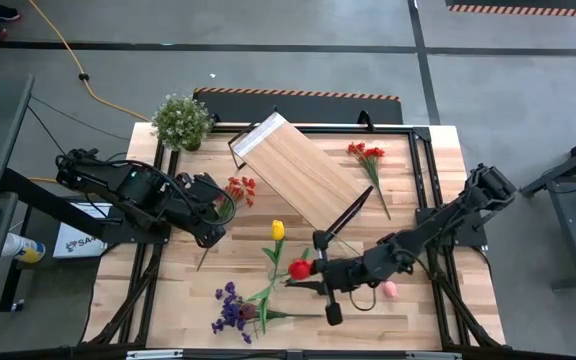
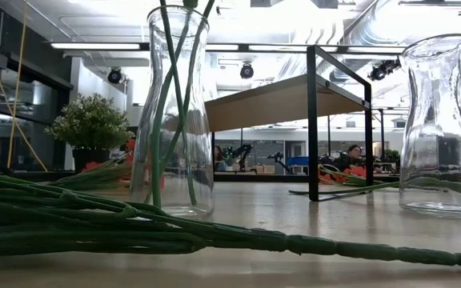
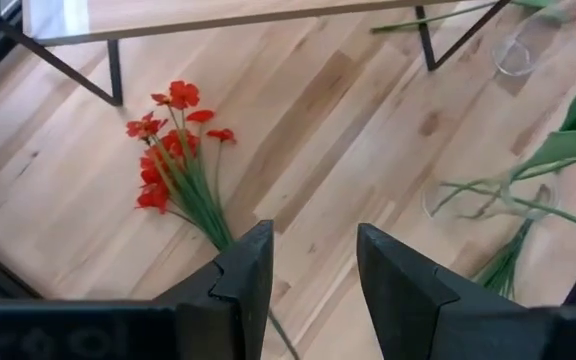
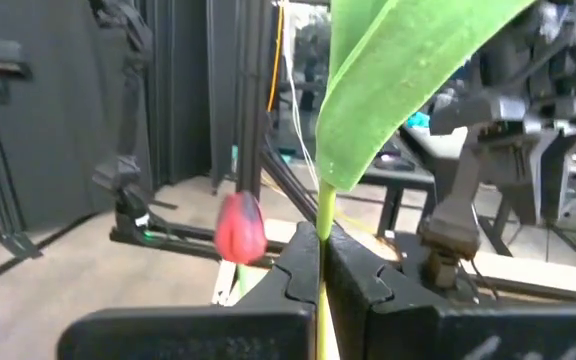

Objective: Pick and place flowers into a vace then onto a shelf
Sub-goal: Put the red tulip into the left transparent vase

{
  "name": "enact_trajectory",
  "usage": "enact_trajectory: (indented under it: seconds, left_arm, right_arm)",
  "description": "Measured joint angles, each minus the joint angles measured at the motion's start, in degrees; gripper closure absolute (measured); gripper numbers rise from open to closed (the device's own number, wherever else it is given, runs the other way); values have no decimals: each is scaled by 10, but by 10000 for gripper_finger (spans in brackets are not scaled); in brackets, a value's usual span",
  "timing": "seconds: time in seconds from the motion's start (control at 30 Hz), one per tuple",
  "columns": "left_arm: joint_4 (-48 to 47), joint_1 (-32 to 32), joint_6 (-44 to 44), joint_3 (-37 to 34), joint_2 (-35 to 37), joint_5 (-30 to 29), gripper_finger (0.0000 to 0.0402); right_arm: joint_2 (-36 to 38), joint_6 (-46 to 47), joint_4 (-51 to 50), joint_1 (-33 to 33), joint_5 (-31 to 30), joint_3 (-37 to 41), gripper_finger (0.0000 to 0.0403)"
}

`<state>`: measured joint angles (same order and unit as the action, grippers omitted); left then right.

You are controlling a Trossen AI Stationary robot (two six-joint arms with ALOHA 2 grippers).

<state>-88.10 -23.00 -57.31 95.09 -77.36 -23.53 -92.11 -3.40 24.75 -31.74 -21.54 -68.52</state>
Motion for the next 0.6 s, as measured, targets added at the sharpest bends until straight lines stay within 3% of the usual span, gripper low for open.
enact_trajectory:
  seconds: [0.6]
  left_arm:
    - [-4,0,-2,0,0,-12,222]
  right_arm:
    - [-35,4,-1,13,-37,0,403]
